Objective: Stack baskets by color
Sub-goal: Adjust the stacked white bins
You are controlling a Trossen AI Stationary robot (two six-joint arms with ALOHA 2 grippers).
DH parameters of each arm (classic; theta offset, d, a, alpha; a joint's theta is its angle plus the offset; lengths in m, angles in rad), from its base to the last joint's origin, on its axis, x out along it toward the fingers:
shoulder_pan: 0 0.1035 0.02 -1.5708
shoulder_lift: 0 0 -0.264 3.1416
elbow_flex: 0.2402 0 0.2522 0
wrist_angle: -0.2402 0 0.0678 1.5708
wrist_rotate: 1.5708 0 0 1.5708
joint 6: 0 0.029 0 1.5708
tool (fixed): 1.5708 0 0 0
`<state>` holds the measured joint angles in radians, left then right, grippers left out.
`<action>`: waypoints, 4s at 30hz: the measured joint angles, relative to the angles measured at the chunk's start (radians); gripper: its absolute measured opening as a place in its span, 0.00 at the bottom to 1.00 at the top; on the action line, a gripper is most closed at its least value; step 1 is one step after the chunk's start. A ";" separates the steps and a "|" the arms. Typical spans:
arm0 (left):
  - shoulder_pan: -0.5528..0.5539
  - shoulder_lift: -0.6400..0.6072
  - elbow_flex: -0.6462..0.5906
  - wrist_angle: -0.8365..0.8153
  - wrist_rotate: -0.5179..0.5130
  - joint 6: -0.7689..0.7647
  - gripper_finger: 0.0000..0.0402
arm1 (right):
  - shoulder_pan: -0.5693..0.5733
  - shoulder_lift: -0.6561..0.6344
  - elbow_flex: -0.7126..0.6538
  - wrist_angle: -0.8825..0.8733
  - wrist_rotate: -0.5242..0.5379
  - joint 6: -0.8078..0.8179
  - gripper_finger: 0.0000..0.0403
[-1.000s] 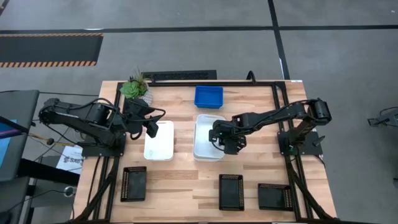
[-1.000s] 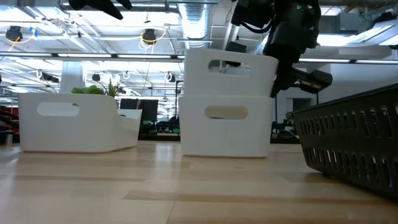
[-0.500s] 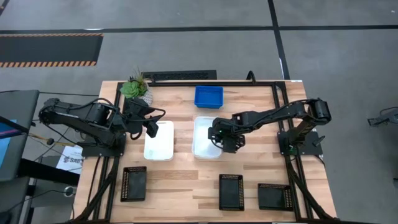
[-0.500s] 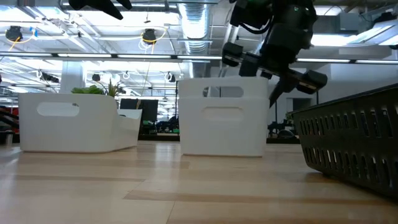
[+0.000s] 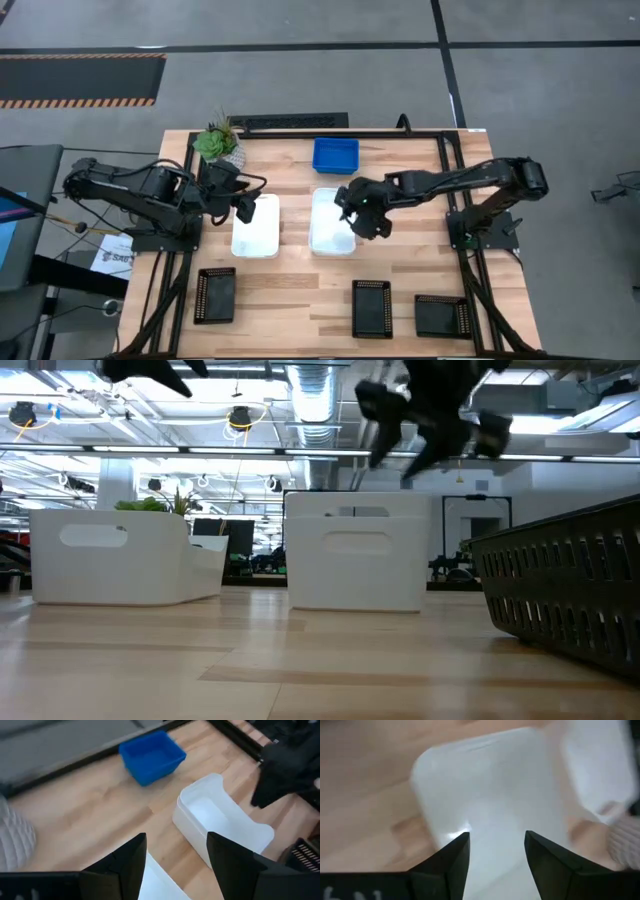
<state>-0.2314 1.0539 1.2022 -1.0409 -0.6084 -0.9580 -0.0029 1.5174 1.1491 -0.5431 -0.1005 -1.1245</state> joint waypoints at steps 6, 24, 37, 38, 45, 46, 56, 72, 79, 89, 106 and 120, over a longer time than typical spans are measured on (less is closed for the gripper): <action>0.000 0.062 -0.032 -0.118 0.073 -0.255 0.49 | -0.001 -0.061 0.051 0.021 0.000 0.341 0.52; -0.132 0.086 -0.047 -0.255 0.154 -0.494 0.49 | 0.046 0.302 0.201 0.453 -0.003 0.571 0.51; -0.151 0.072 -0.047 -0.421 0.106 -0.603 0.49 | 0.035 0.680 0.679 0.058 0.002 0.281 0.48; -0.151 0.072 -0.047 -0.424 0.109 -0.603 0.49 | 0.035 0.700 0.702 0.044 0.012 0.259 0.48; -0.151 0.071 -0.048 -0.474 0.132 -0.633 0.49 | 0.034 0.803 0.813 0.048 0.055 0.148 0.46; -0.151 0.071 -0.048 -0.473 0.132 -0.634 0.49 | 0.034 0.817 0.826 0.046 0.056 0.132 0.45; -0.151 0.072 -0.048 -0.471 0.130 -0.620 0.49 | 0.025 0.877 0.892 -0.038 0.087 0.068 0.43; -0.151 0.072 -0.048 -0.468 0.113 -0.572 0.49 | 0.022 0.878 0.907 -0.130 0.181 0.017 0.38; -0.151 0.072 -0.048 -0.469 0.112 -0.556 0.49 | 0.029 0.877 1.052 -0.309 0.208 0.080 0.39; -0.151 0.072 -0.048 -0.468 0.105 -0.542 0.49 | 0.042 0.801 1.166 -0.637 0.161 0.397 0.39; -0.151 0.072 -0.048 -0.469 0.088 -0.466 0.49 | 0.069 0.726 0.960 -0.976 0.158 0.933 0.20; -0.150 0.069 -0.048 -0.468 0.065 -0.460 0.49 | -0.100 0.425 0.315 -0.543 0.288 0.944 0.06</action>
<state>-0.3814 1.1229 1.1542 -1.5093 -0.5430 -1.4181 -0.1030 1.9420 1.4637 -1.0864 0.1872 -0.1808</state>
